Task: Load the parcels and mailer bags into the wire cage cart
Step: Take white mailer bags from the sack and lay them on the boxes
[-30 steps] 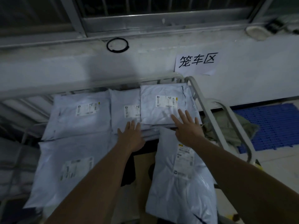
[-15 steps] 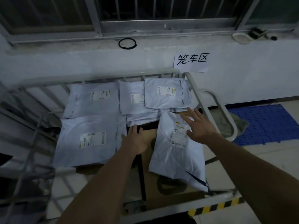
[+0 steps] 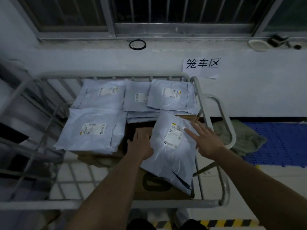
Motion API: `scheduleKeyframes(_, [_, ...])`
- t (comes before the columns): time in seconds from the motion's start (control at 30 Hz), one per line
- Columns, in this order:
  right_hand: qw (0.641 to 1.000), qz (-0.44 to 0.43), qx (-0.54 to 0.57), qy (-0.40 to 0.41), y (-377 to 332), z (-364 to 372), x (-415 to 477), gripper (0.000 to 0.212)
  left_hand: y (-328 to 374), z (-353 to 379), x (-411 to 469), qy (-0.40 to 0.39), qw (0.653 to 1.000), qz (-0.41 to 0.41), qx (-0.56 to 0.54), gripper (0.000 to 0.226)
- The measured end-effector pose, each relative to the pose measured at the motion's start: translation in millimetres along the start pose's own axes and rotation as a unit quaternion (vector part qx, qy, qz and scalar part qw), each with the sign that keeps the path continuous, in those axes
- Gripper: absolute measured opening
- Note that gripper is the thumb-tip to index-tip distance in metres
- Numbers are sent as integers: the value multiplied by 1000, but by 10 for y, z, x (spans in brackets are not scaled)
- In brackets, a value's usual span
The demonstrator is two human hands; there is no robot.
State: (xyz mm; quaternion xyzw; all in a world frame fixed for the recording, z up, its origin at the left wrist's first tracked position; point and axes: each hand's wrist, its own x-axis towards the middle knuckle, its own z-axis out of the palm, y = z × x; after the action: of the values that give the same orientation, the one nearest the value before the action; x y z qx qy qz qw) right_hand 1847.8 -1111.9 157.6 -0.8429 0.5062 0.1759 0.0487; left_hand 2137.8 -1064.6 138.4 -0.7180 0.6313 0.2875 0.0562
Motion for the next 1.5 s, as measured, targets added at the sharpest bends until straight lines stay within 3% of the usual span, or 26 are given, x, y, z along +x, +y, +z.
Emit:
scheduleKeyframes(0.23, [997, -59, -36, -34, 383, 385, -166, 117, 743, 703, -380, -6, 990, -141, -6, 121])
scheduleKeyframes(0.33, [994, -86, -60, -4, 343, 565, -124, 115, 1004, 1145, -504, 4, 990, -143, -13, 130])
scheduleKeyframes(0.4, [992, -105, -59, 26, 265, 630, -77, 106, 1146, 1403, -520, 40, 994, -103, -14, 133])
scheduleKeyframes(0.5, [987, -140, -50, 53, 174, 757, -2, 91, 1360, 1698, -451, 42, 992, -114, -37, 131])
scheduleKeyframes(0.63, [985, -153, -44, 72, 160, 873, 47, 100, 1598, 1786, -417, 17, 990, -138, -8, 115])
scheduleKeyframes(0.73, [988, -143, -37, 46, 186, 860, 43, 106, 1542, 1773, -391, 35, 986, -160, -11, 102])
scheduleKeyframes(0.87, [990, -138, -33, 16, 217, 853, 25, 119, 1291, 1640, -264, 86, 984, -149, 37, 70])
scheduleKeyframes(0.97, [991, -133, -22, 15, 168, 855, 48, 115, 1073, 1579, -206, 106, 984, -133, 58, 62])
scheduleKeyframes(1.13, [989, -132, -13, 68, -45, 848, 259, 100, 839, 1323, -324, 74, 992, -94, 30, 86])
scheduleKeyframes(1.23, [990, -125, -18, 54, -156, 791, 450, 105, 601, 1206, -439, 70, 993, -41, 81, 76])
scheduleKeyframes(1.3, [988, -142, -30, 43, -201, 672, 548, 96, 492, 1190, -531, 74, 992, -63, 76, 81])
scheduleKeyframes(1.4, [987, -157, -34, 12, -253, 530, 605, 85, 496, 1250, -597, 112, 986, -107, 53, 113])
scheduleKeyframes(1.5, [987, -152, -22, 42, -226, 344, 597, 81, 668, 1150, -556, 150, 979, -130, 40, 112])
